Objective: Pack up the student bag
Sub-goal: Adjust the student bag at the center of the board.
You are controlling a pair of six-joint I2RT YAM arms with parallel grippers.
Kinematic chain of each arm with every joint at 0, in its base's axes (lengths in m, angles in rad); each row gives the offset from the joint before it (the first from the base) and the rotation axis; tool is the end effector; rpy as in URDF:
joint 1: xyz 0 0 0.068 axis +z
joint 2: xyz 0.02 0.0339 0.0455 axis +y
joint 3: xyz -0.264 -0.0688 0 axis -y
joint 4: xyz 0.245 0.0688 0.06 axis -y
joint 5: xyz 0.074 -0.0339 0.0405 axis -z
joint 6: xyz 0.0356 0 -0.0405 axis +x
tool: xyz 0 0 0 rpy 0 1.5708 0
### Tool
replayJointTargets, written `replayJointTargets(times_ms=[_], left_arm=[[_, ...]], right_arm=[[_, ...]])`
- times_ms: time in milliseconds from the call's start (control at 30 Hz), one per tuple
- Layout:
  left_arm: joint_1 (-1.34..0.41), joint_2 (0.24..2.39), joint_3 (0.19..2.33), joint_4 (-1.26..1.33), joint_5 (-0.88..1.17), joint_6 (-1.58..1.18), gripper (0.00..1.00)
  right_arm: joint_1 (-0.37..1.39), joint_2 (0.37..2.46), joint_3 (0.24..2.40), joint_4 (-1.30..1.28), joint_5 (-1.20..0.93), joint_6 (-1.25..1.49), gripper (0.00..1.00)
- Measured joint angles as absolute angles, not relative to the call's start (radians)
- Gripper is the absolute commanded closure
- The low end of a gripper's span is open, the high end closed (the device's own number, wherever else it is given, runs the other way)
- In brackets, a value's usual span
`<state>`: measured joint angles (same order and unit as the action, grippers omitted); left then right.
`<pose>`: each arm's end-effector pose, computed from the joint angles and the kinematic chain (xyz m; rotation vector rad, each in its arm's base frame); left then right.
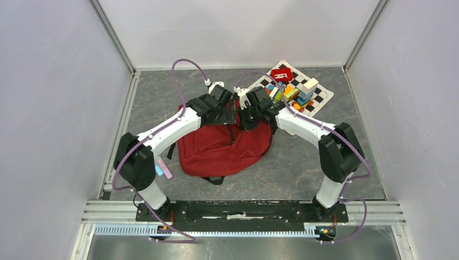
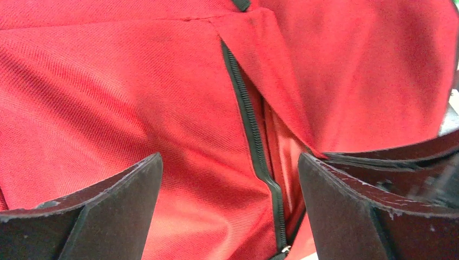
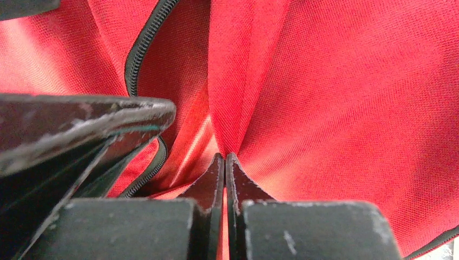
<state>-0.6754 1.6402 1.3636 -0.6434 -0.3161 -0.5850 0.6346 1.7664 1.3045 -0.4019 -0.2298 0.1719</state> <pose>0.2845 -0.2138 0.2819 -0.0208 2.4355 -0.1704 0.3076 0.2365 0.2344 -0.6786 2.4151 0.6290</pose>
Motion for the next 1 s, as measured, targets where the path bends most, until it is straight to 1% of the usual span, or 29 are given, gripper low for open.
replayJointTargets(times_ms=[167, 233, 367, 433, 567, 667, 700, 767, 800, 867, 967, 1000], left_arm=[[-0.673, 1.688, 1.377, -0.661, -0.35, -0.578, 0.0], [-0.673, 1.695, 1.377, -0.663, -0.367, -0.575, 0.03], [-0.672, 1.7, 1.377, -0.664, -0.404, -0.558, 0.19], [-0.67, 1.7, 1.372, -0.657, -0.426, -0.552, 0.28], [-0.669, 1.686, 1.314, -0.619, -0.473, -0.546, 0.44], [-0.668, 1.679, 1.289, -0.615, -0.508, -0.537, 0.63], [-0.665, 1.672, 1.281, -0.613, -0.522, -0.533, 0.72], [-0.655, 1.651, 1.263, -0.607, -0.531, -0.53, 0.86], [-0.647, 1.635, 1.251, -0.604, -0.532, -0.528, 0.89], [-0.625, 1.597, 1.234, -0.606, -0.531, -0.525, 0.91], [-0.591, 1.519, 1.221, -0.627, -0.515, -0.52, 0.91], [-0.586, 1.497, 1.221, -0.632, -0.507, -0.515, 0.9]], right_arm=[[0.633, 1.766, 1.304, -0.398, -0.228, 0.178, 1.0], [0.633, 1.766, 1.303, -0.397, -0.228, 0.178, 1.0], [0.63, 1.766, 1.303, -0.397, -0.229, 0.178, 1.0], [0.628, 1.766, 1.302, -0.396, -0.233, 0.179, 1.0], [0.619, 1.764, 1.296, -0.389, -0.246, 0.179, 1.0], [0.614, 1.762, 1.293, -0.383, -0.255, 0.18, 1.0], [0.612, 1.762, 1.293, -0.381, -0.257, 0.18, 1.0], [0.609, 1.76, 1.289, -0.377, -0.262, 0.18, 1.0], [0.607, 1.759, 1.286, -0.373, -0.263, 0.181, 1.0], [0.606, 1.759, 1.282, -0.366, -0.266, 0.182, 1.0], [0.604, 1.756, 1.273, -0.351, -0.265, 0.183, 1.0], [0.604, 1.754, 1.271, -0.346, -0.265, 0.183, 1.0]])
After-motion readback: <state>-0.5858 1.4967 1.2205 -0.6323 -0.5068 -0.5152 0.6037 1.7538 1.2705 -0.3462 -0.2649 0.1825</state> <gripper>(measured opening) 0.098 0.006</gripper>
